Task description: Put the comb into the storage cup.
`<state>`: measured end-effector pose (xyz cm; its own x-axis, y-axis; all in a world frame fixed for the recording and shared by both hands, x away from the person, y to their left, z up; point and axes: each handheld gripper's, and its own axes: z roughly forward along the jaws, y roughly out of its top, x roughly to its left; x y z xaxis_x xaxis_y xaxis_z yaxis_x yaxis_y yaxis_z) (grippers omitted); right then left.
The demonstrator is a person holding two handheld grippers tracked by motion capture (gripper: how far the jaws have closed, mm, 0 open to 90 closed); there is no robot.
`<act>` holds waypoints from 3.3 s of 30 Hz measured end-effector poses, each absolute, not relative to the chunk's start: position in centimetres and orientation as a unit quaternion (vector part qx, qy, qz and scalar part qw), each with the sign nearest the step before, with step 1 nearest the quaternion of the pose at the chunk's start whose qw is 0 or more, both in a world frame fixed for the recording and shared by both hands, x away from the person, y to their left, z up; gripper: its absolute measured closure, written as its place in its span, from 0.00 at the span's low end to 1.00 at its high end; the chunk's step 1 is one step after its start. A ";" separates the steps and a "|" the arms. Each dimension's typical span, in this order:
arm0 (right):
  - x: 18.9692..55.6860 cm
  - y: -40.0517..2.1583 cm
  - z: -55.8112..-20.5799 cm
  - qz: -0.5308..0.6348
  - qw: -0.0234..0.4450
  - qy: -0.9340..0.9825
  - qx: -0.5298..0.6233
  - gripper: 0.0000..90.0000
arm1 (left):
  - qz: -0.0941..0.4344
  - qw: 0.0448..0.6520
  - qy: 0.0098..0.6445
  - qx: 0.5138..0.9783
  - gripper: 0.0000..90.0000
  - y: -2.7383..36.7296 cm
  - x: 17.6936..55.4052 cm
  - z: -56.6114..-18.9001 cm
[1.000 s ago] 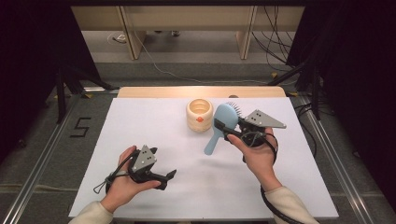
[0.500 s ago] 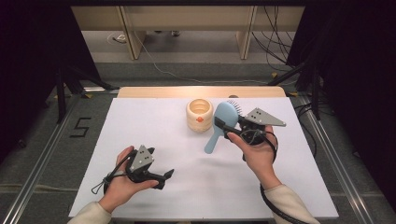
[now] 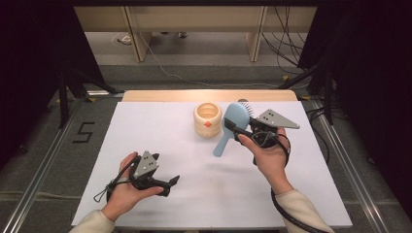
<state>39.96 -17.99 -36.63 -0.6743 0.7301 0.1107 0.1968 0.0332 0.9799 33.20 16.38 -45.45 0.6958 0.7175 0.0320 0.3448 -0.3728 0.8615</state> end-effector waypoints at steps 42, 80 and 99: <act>41.7 -17.8 -34.5 0.605 0.231 0.679 0.346 0.57 | 0.203 0.454 0.338 0.799 0.00 16.3 33.4 -45.6; 43.6 -17.7 -32.9 0.605 0.246 0.669 0.355 0.57 | 0.199 0.453 0.338 0.800 0.01 16.3 33.5 -45.7; 44.4 -17.5 -32.1 0.604 0.252 0.667 0.356 0.57 | 0.199 0.454 0.339 0.800 0.01 16.2 33.5 -45.7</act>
<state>44.36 -17.46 -32.12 -0.6195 0.7793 0.0941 0.1713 0.0172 0.9851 33.54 16.24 -45.69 0.6916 0.7222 0.0107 0.3616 -0.3591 0.8604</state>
